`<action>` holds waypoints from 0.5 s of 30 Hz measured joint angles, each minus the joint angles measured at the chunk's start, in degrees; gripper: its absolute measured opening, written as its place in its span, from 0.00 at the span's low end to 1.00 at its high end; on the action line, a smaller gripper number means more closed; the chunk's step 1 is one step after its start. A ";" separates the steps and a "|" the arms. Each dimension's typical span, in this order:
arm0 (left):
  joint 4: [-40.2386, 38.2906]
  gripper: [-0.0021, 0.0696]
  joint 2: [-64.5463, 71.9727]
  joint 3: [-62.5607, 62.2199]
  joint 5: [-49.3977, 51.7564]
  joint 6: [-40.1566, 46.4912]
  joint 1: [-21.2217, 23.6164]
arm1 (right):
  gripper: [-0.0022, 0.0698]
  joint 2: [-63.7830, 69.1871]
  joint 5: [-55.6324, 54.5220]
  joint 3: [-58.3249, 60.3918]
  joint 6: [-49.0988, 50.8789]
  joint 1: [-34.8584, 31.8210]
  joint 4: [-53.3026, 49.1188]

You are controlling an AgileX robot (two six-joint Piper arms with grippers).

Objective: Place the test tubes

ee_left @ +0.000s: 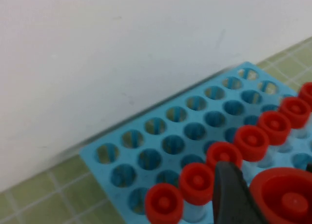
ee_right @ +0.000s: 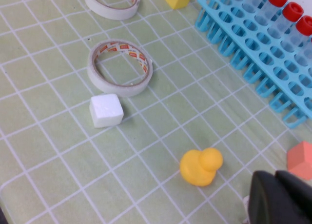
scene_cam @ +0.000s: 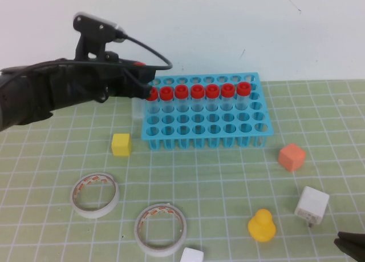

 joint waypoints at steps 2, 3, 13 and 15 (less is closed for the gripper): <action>-0.09 0.38 -1.78 0.00 -5.96 -0.08 -2.18 | 0.03 0.00 0.00 0.00 0.00 0.00 -0.09; -0.24 0.38 -2.80 0.00 -9.04 -0.08 -3.37 | 0.03 0.00 0.00 0.00 0.00 0.00 -0.09; -3.06 0.38 -12.63 -0.32 -48.13 23.16 -21.88 | 0.03 0.00 0.00 0.00 0.00 0.00 -0.23; -3.42 0.38 -12.63 -0.32 -50.49 24.07 -23.32 | 0.03 0.00 0.00 0.00 0.00 0.00 -0.23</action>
